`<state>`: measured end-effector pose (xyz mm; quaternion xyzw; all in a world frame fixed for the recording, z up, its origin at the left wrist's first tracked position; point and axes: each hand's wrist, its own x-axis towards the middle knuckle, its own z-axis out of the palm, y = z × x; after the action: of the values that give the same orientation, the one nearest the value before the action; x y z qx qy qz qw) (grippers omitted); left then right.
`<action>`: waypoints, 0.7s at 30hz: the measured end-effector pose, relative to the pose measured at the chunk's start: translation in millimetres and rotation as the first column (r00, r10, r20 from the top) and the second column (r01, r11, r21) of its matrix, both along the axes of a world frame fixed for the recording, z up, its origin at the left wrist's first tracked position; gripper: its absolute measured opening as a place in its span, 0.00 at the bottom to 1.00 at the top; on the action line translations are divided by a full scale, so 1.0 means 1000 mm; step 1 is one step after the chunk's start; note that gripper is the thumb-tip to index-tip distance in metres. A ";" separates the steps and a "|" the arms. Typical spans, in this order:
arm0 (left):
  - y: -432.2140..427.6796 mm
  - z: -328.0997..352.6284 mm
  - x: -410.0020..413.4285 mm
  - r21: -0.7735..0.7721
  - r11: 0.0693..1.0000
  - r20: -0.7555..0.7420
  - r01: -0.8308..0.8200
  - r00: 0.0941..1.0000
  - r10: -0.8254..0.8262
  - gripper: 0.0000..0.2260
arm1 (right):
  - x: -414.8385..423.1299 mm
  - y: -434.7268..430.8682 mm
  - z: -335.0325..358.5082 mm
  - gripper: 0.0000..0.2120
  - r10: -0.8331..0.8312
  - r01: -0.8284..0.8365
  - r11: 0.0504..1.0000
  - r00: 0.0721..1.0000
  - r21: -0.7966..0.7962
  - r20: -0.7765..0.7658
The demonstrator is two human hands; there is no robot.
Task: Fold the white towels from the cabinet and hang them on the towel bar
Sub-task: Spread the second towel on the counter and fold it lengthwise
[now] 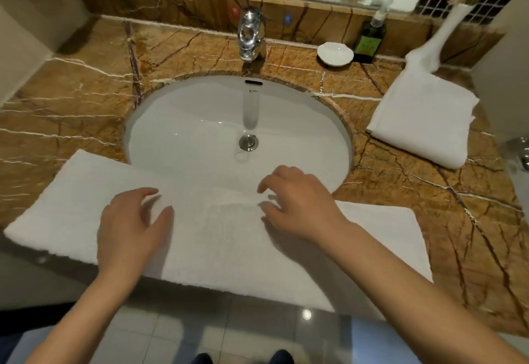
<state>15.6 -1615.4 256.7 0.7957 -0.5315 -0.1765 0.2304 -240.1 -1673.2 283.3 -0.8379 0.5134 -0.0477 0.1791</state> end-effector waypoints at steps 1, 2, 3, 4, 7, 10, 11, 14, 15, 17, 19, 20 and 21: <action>-0.006 0.003 0.016 0.039 0.998 0.128 -0.045 0.991 0.039 0.21 | 0.020 -0.002 0.003 0.15 0.032 -0.032 0.999 0.999 0.000 0.015; -0.014 0.006 0.033 0.084 0.989 0.198 -0.122 0.975 0.104 0.25 | 0.038 -0.003 0.006 0.15 0.054 -0.054 0.999 0.998 0.003 0.033; -0.020 0.010 0.049 0.148 0.964 0.212 -0.220 0.959 0.187 0.28 | 0.055 -0.004 0.007 0.15 0.072 -0.072 0.997 0.996 0.006 0.054; -0.025 0.012 0.064 0.226 0.924 0.201 -0.309 0.943 0.266 0.32 | 0.071 -0.003 0.007 0.15 0.084 -0.085 0.996 0.994 0.011 0.069; -0.030 0.013 0.091 0.326 0.864 0.186 -0.384 0.922 0.339 0.35 | 0.114 0.001 0.002 0.14 0.089 -0.091 0.996 0.991 0.019 0.099; -0.031 0.011 0.106 0.313 0.857 0.183 -0.409 0.912 0.368 0.23 | 0.150 0.003 -0.005 0.13 0.066 -0.072 0.995 0.994 0.067 0.084; -0.032 0.012 0.110 0.342 0.852 0.188 -0.395 0.918 0.350 0.20 | 0.162 0.003 -0.007 0.12 0.062 -0.069 0.993 0.995 0.094 0.081; -0.037 0.013 0.120 0.438 0.840 0.160 -0.321 0.947 0.278 0.17 | 0.195 0.005 -0.009 0.11 -0.049 0.010 0.971 0.987 0.238 0.155; -0.037 0.015 0.121 0.441 0.847 0.124 -0.295 0.955 0.268 0.17 | 0.205 0.005 -0.006 0.13 -0.149 0.068 0.938 0.964 0.339 0.220; -0.033 0.022 0.117 0.378 0.905 -0.012 -0.196 0.976 0.217 0.14 | 0.223 0.002 0.002 0.22 -0.414 0.152 0.791 0.846 0.593 0.335; -0.025 0.031 0.108 0.259 0.965 -0.238 -0.047 0.965 0.111 0.08 | 0.233 -0.003 0.011 0.27 -0.652 0.163 0.544 0.700 0.823 0.292; -0.020 0.036 0.101 0.204 0.979 -0.341 0.033 0.939 0.039 0.08 | 0.234 -0.005 0.014 0.26 -0.721 0.136 0.420 0.650 0.897 0.239; -0.016 0.041 0.093 0.160 0.981 -0.407 0.111 0.913 -0.037 0.09 | 0.234 -0.006 0.018 0.22 -0.755 0.098 0.334 0.623 0.937 0.204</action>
<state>109.0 -1631.3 297.4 0.7391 -0.4848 -0.3919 0.2551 -5.7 -1679.1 301.3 -0.3753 0.5881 -0.1034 0.7089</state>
